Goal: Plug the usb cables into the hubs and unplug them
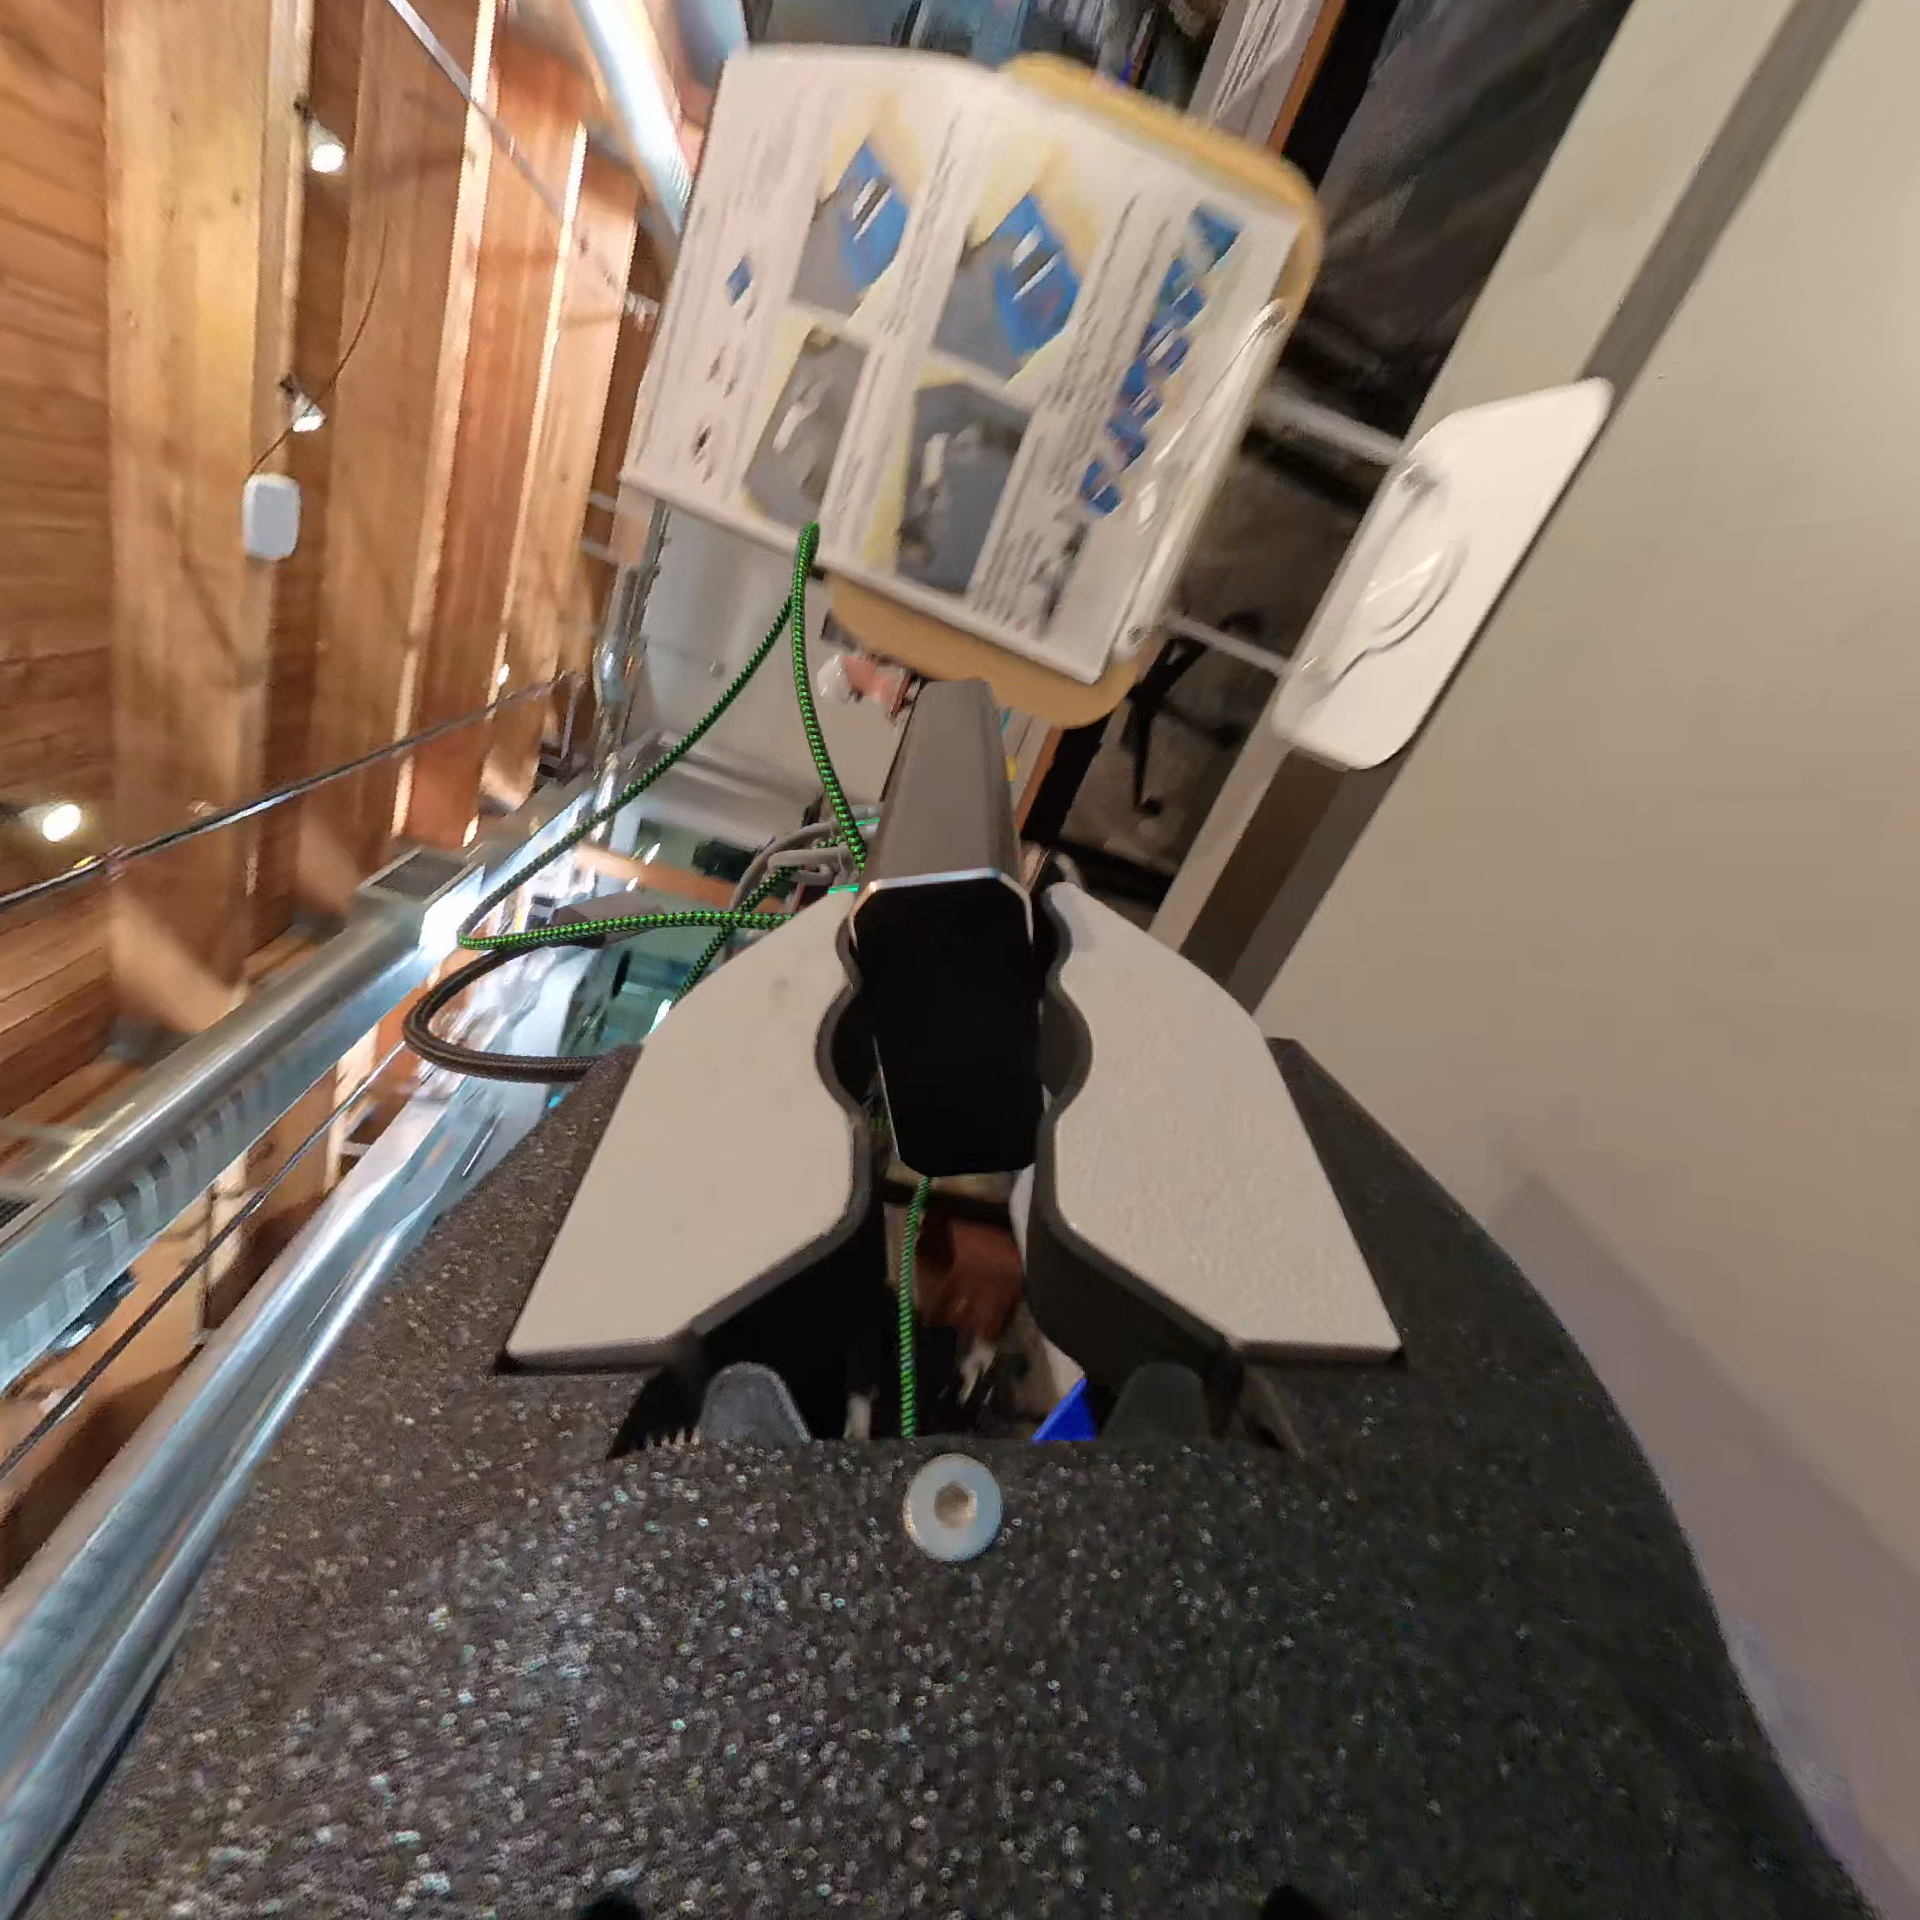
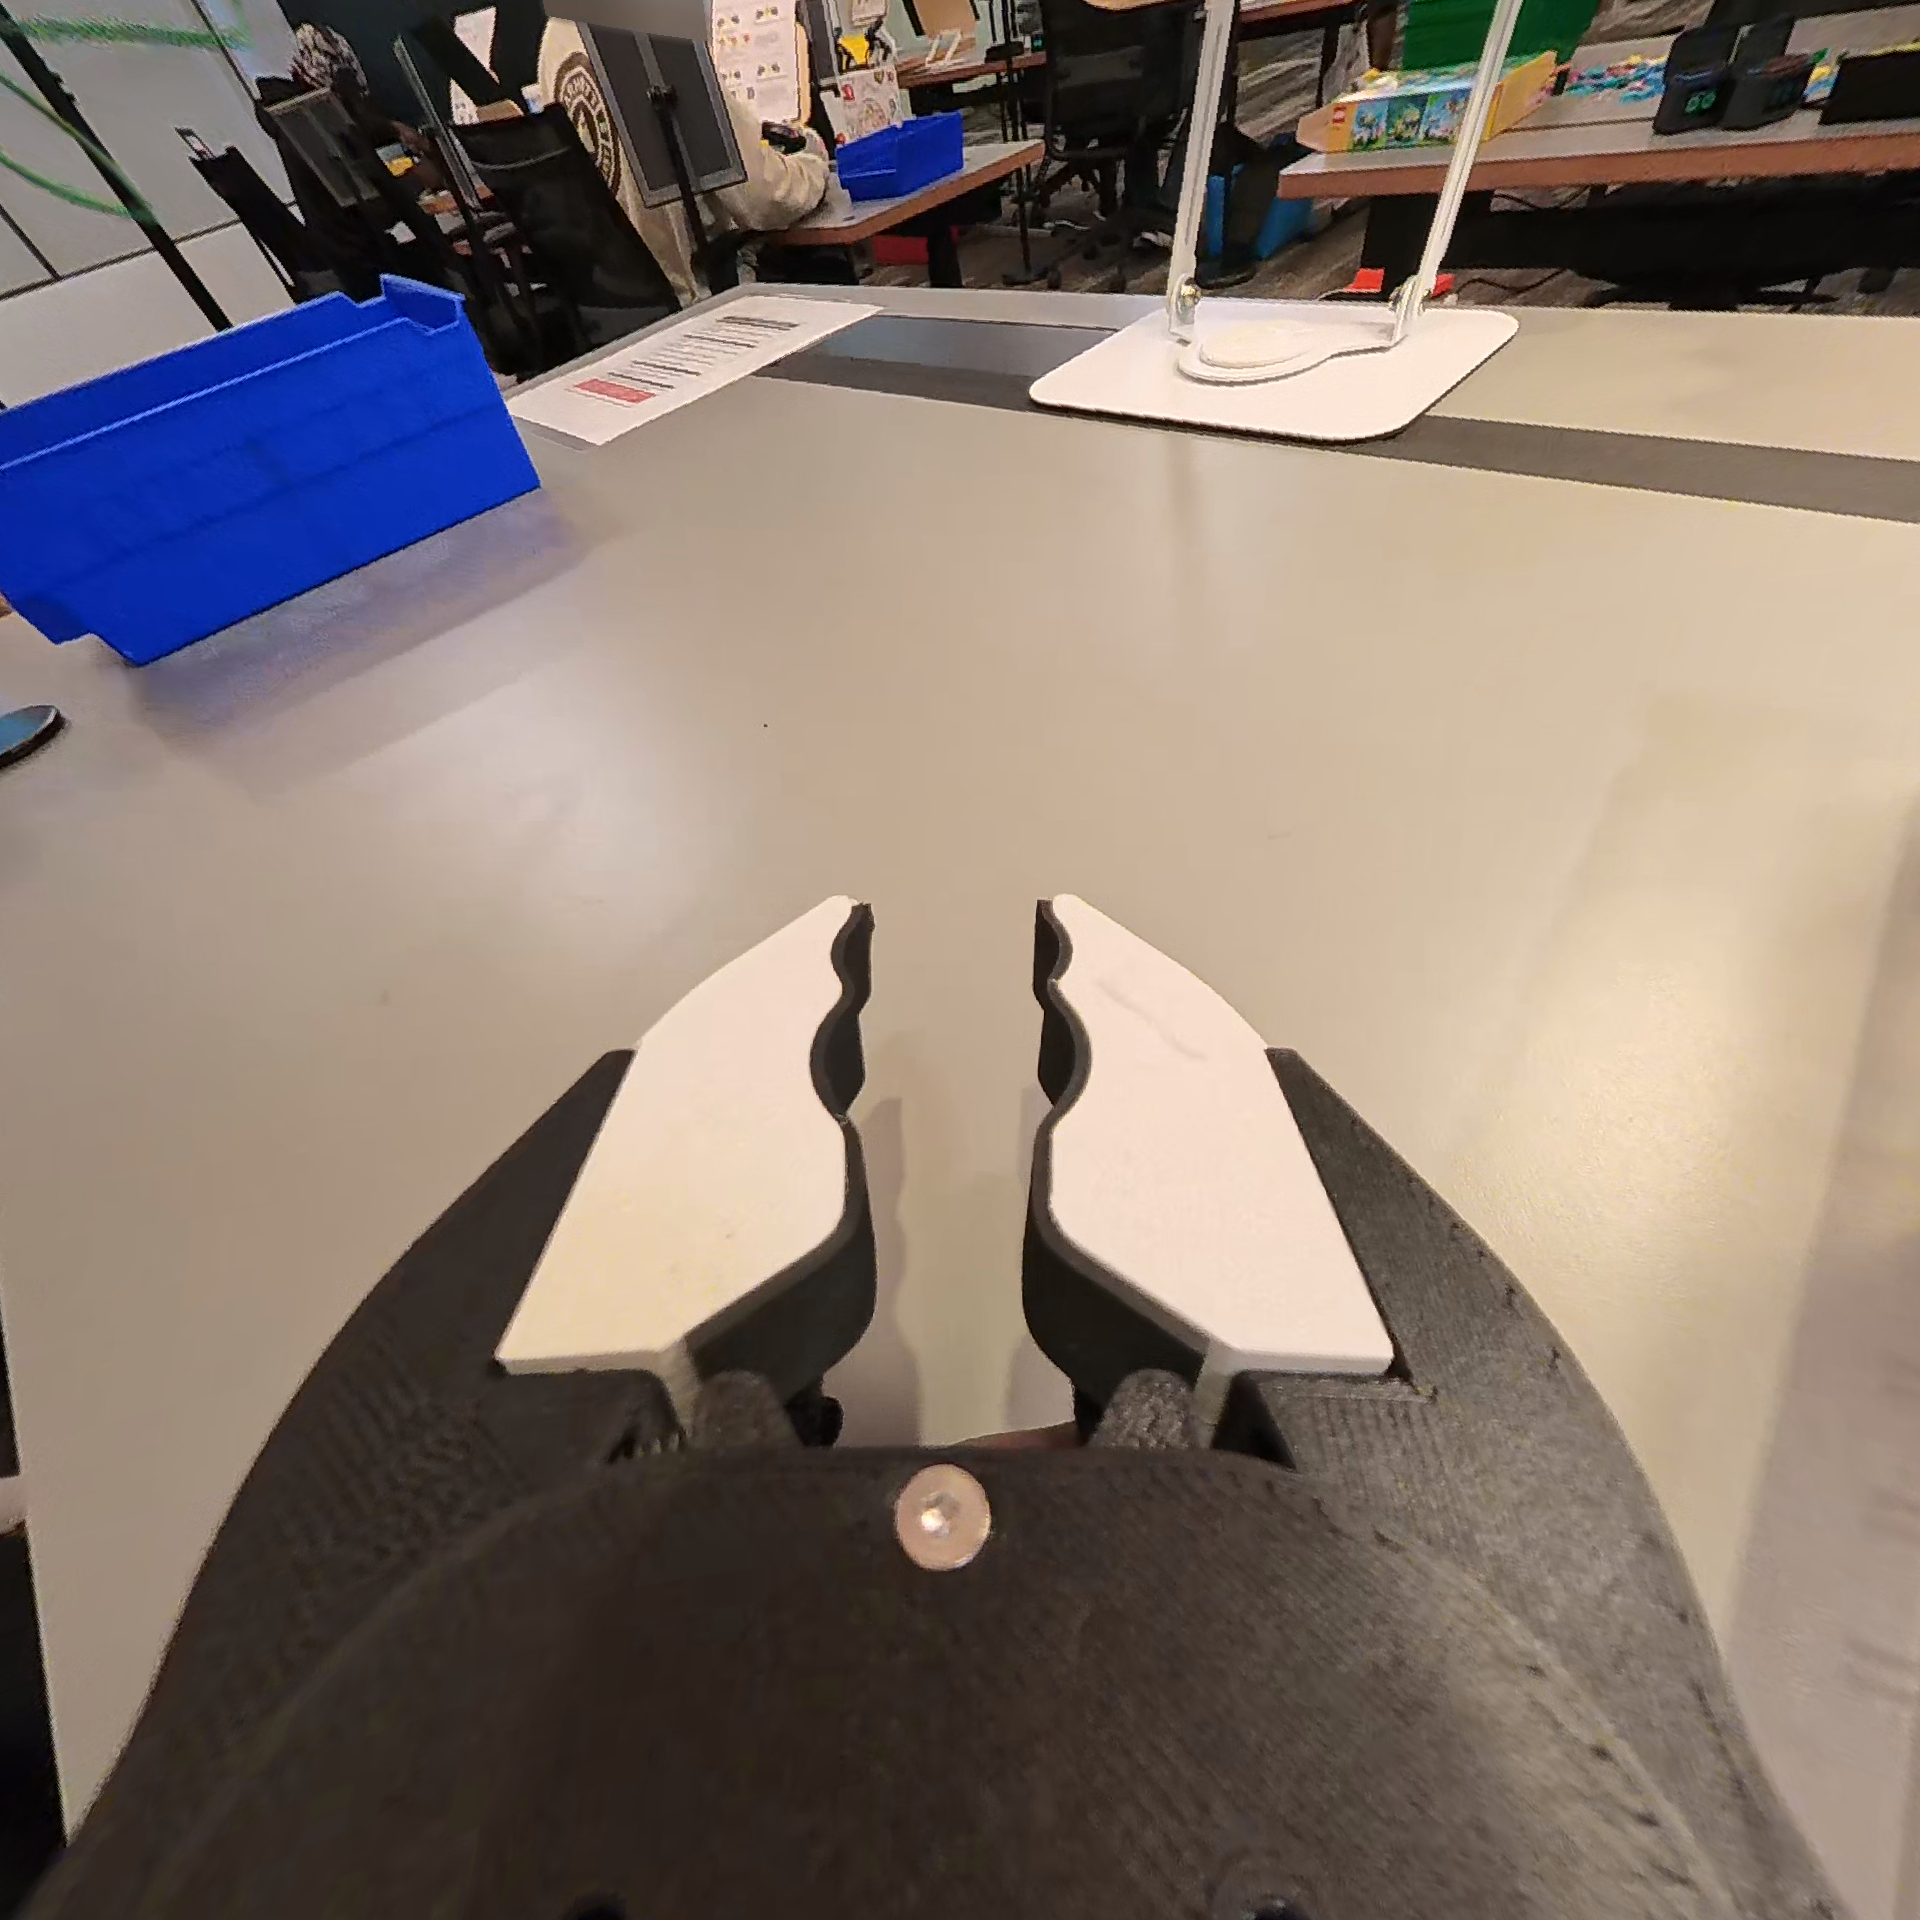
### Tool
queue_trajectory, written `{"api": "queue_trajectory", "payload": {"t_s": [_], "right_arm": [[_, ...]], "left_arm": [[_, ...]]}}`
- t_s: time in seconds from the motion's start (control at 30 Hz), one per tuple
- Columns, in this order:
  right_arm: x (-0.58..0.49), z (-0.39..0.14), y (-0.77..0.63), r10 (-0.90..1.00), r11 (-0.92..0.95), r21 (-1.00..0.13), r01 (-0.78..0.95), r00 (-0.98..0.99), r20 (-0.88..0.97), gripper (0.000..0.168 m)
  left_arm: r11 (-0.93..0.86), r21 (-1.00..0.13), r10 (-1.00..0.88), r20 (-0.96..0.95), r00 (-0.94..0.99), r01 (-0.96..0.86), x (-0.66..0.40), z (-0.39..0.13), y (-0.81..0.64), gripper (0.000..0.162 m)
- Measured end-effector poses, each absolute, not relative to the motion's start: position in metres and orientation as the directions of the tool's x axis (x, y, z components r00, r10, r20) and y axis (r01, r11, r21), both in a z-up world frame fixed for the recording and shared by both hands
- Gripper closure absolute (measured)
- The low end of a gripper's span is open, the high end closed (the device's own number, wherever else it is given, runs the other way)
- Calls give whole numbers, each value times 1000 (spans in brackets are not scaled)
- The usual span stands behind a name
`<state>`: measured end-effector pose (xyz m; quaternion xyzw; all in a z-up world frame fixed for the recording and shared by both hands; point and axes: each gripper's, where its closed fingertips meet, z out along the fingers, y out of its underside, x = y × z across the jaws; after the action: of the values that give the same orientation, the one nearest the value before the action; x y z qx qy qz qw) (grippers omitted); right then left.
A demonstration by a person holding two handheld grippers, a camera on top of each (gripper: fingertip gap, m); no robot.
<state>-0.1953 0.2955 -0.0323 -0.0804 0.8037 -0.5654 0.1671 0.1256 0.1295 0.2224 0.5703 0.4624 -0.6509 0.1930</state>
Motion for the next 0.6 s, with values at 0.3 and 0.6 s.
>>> {"api": "queue_trajectory", "payload": {"t_s": [0.3,0.6], "right_arm": [[-197,-32,295,-314,348,-934,80,-929,-197,140],[-197,-32,295,-320,354,-931,85,-925,-206,140]], "left_arm": [[-639,-392,399,-904,-151,661,27,90,157,134],[-745,-315,426,-903,57,588,-22,-21,204,134]]}}
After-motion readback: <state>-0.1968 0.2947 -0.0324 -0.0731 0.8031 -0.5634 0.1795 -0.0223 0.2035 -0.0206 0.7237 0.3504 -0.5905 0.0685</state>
